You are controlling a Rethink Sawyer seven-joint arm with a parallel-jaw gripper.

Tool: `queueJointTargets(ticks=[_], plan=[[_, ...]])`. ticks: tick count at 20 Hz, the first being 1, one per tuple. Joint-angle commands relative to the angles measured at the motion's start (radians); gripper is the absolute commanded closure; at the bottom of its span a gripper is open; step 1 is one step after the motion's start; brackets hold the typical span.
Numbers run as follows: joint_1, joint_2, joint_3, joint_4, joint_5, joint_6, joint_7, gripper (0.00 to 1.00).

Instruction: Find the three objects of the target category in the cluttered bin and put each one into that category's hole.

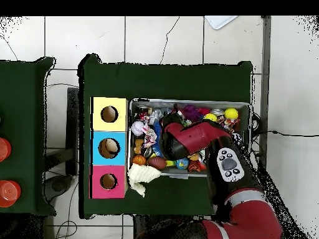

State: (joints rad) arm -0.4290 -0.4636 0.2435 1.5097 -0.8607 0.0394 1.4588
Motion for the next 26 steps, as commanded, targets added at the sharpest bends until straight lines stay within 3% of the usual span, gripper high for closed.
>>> queueJointTargets(ticks=[1, 11, 26], plan=[[-0.039, -0.011, 0.109, 0.081, 0.034, 0.179, -0.022, 0.00], [-0.075, -0.074, 0.161, 0.138, 0.031, 0.240, -0.062, 0.00], [-0.070, -0.034, 0.174, 0.115, 0.046, 0.231, 0.002, 0.00]])
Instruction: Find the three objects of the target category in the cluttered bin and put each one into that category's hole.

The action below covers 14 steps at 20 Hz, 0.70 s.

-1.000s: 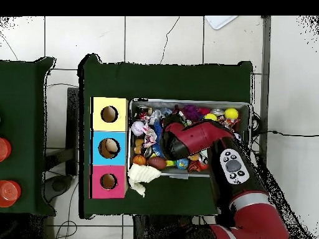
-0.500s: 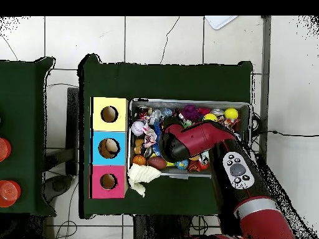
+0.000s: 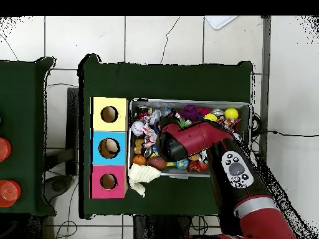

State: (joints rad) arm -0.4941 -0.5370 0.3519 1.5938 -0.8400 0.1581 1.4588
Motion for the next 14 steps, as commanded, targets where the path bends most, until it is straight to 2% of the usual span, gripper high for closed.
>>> queueJointTargets(ticks=[1, 14], plan=[[-0.001, 0.043, 0.063, 0.026, 0.024, 0.111, 0.002, 0.00], [0.000, 0.062, 0.039, 0.024, 0.020, 0.063, 0.046, 0.00]])
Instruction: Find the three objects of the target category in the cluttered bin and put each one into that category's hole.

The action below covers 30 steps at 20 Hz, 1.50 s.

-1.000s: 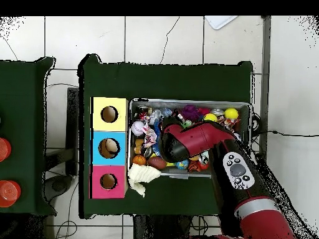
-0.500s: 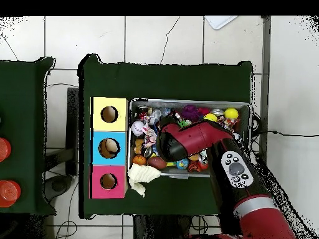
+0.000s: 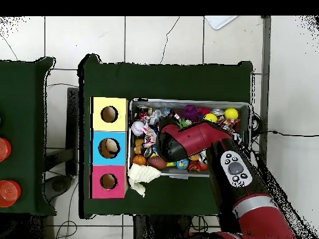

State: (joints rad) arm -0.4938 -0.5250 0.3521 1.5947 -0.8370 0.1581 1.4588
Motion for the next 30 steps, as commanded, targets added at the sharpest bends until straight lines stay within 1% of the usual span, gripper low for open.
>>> queueJointTargets(ticks=[1, 4, 8, 9, 17, 24, 30], plan=[[-0.001, 0.053, 0.040, 0.022, 0.018, 0.063, 0.047, 0.00], [0.001, 0.058, 0.037, 0.021, 0.017, 0.063, 0.048, 0.00], [0.002, 0.069, 0.044, 0.010, 0.038, 0.080, 0.055, 0.00], [0.005, 0.089, 0.037, 0.000, 0.034, 0.073, 0.059, 0.00], [0.008, 0.108, 0.039, -0.011, 0.040, 0.072, 0.053, 0.00], [0.043, 0.124, -0.007, -0.041, 0.006, 0.027, 0.075, 0.00], [0.074, 0.115, -0.047, -0.056, -0.012, 0.005, 0.085, 0.00]])
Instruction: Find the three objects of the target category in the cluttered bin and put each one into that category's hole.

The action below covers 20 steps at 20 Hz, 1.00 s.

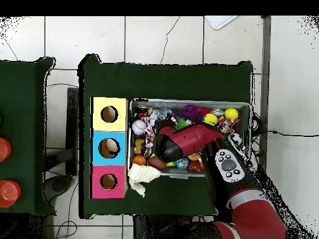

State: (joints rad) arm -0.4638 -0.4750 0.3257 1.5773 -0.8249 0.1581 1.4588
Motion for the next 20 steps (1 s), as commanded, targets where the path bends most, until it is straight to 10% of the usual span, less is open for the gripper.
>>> queueJointTargets(ticks=[1, 11, 20], plan=[[0.051, 0.060, -0.029, -0.041, -0.027, 0.000, 0.087, 0.00], [0.231, 0.101, -0.259, -0.172, -0.074, -0.130, 0.142, 0.00], [0.208, 0.086, -0.220, -0.163, -0.036, -0.092, 0.099, 0.00]])
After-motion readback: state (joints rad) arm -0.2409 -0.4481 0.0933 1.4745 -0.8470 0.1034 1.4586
